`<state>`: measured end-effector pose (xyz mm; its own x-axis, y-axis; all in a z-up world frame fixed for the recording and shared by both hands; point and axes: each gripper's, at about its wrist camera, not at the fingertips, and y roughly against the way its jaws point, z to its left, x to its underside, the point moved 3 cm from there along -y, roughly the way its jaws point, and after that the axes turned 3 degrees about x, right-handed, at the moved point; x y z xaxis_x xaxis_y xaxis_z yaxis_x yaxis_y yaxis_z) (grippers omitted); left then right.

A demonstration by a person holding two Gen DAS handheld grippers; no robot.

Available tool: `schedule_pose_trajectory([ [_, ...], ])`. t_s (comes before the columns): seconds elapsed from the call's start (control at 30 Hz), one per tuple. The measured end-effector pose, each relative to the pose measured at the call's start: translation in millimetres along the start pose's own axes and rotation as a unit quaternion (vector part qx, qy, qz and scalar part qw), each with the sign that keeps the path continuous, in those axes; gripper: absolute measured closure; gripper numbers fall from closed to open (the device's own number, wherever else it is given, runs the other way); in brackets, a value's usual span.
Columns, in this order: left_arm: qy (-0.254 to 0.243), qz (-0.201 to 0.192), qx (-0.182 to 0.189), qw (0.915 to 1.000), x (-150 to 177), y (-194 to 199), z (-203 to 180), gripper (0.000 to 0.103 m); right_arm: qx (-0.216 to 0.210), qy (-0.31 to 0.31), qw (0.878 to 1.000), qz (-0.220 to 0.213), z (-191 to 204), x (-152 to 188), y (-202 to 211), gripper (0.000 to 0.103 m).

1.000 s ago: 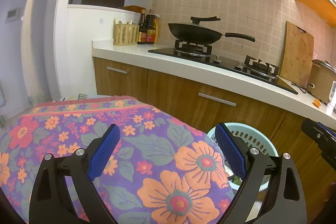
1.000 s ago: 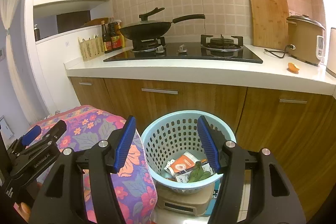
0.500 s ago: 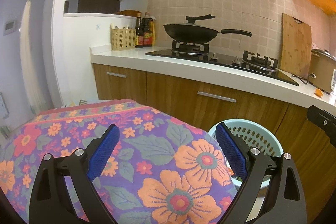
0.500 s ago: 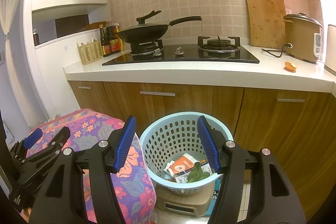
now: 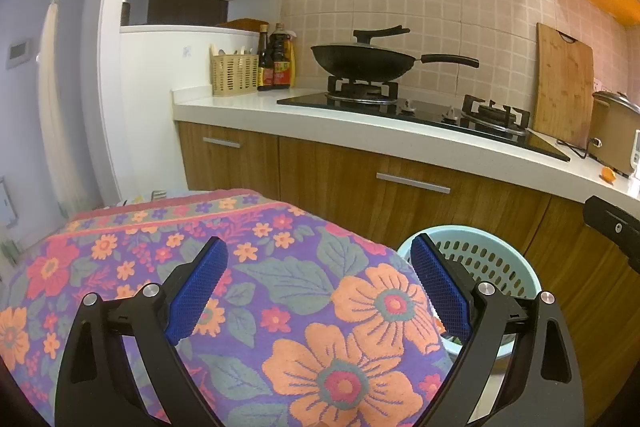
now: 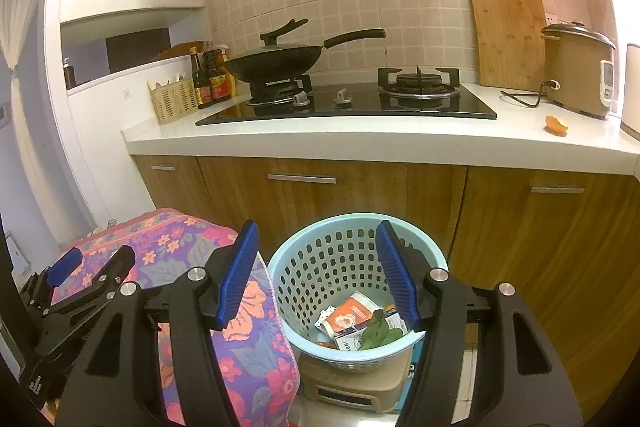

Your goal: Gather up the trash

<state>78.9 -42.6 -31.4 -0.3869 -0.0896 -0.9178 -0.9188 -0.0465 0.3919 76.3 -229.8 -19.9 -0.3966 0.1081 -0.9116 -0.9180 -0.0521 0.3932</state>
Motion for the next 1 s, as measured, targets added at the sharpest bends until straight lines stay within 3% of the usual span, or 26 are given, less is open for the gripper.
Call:
schedule_pose_trajectory([
  [1.0,0.004,0.004,0.002,1.0,-0.7,-0.2,-2.8,0.011,-0.006,0.004,1.0,0.011,5.6,5.0,-7.5,0.046],
])
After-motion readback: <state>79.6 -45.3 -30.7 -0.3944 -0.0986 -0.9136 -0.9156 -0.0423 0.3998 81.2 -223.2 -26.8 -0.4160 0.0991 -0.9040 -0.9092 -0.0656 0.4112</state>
